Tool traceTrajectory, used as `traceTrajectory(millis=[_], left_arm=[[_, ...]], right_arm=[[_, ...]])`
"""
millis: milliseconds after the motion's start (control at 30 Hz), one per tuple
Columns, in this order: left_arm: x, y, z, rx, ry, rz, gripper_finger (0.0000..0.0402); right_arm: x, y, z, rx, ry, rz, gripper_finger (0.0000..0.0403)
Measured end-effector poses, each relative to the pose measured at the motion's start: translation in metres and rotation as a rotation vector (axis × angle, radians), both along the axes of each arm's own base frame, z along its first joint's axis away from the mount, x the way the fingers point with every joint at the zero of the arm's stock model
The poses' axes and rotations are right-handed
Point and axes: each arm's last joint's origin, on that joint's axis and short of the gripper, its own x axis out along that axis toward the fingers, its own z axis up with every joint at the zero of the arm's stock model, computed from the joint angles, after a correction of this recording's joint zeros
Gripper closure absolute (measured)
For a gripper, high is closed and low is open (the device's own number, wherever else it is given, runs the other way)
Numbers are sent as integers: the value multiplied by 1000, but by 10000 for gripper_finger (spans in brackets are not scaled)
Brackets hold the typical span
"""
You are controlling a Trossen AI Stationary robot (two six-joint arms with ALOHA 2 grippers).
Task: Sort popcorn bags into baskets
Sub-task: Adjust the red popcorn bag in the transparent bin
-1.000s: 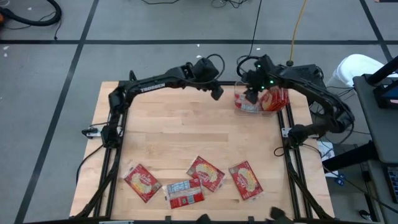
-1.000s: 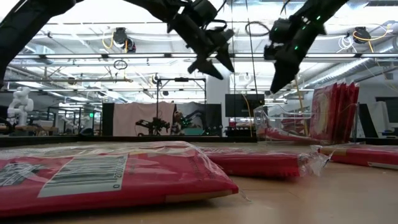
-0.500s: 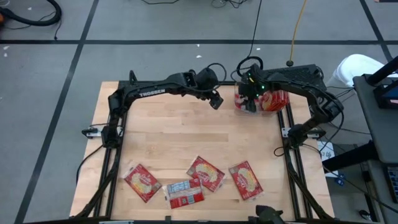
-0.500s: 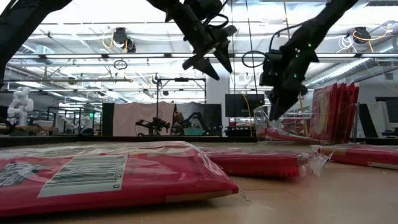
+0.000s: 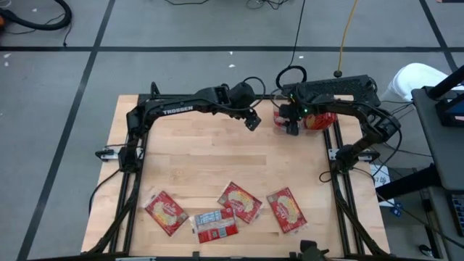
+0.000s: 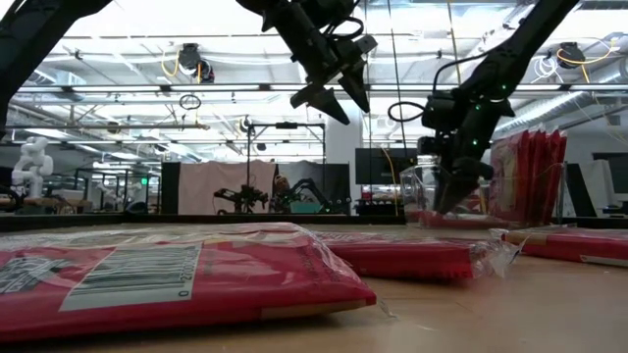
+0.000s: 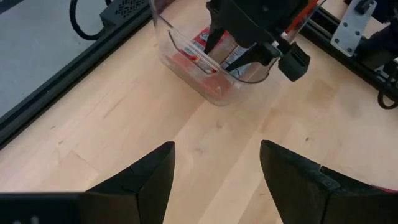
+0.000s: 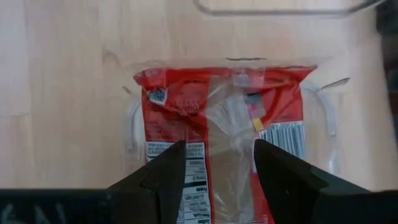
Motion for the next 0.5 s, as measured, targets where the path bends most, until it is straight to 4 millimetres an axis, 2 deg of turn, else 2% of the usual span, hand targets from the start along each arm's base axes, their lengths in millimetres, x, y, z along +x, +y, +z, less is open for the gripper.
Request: traceTrajectory(millis=[167,400,500], left_arm=[[0,0,0,2,1,-2,161],[0,0,0,9,3,-11,161],[0,0,0,9,3,-11,161]], right_arm=[[-2,3,-5,12,11,-2,267],[-4,5,-7,7,37,-13,381],[-3,6,-7,-15,63,-27,395]])
